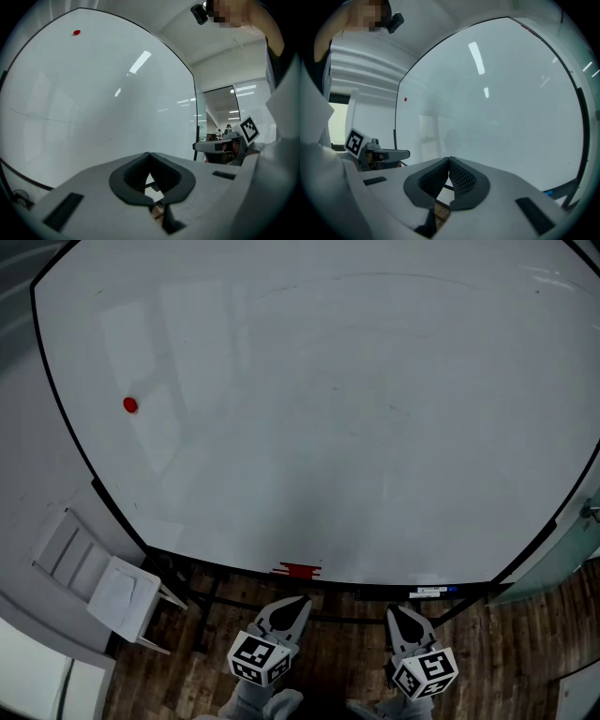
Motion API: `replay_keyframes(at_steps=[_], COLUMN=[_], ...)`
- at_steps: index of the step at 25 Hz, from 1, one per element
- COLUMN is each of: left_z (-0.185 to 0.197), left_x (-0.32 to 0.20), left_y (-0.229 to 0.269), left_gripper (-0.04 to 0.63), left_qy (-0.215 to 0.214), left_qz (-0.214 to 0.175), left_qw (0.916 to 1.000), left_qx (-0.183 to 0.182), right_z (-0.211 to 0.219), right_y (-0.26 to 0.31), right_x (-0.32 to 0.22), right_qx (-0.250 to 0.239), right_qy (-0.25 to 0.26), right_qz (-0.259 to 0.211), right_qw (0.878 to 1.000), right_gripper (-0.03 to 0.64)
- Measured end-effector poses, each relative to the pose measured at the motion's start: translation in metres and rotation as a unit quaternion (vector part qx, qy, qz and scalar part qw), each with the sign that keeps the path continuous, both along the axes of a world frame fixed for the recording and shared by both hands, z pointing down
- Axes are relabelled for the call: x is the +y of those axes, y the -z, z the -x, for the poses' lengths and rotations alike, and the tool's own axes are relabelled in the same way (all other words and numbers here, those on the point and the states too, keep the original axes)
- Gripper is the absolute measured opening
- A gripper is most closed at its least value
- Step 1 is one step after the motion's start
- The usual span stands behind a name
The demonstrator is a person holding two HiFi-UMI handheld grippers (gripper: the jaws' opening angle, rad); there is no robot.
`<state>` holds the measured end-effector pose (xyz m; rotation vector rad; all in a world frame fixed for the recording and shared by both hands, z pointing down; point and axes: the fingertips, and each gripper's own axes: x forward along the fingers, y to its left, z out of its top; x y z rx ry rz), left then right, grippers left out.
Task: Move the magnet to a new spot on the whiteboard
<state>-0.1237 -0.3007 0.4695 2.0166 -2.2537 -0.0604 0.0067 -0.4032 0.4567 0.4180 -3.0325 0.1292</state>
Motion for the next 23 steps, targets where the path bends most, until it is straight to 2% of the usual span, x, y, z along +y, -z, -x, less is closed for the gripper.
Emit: replay_keyframes(at_steps=[23], left_z=[0.007], left_x=[0.008], left_y=[-0.006], left_gripper=[0.009], left_qy=[0.017], left_qz=[0.009], left_qw=[0.9998], left_qx=[-0.003], right_z=[0.010], right_y=[-0.003], right_x=[0.012], right_qx=[0.007], right_qy=[0.013], right_qz=[0.002], right_qw=[1.000], right_gripper=[0.026])
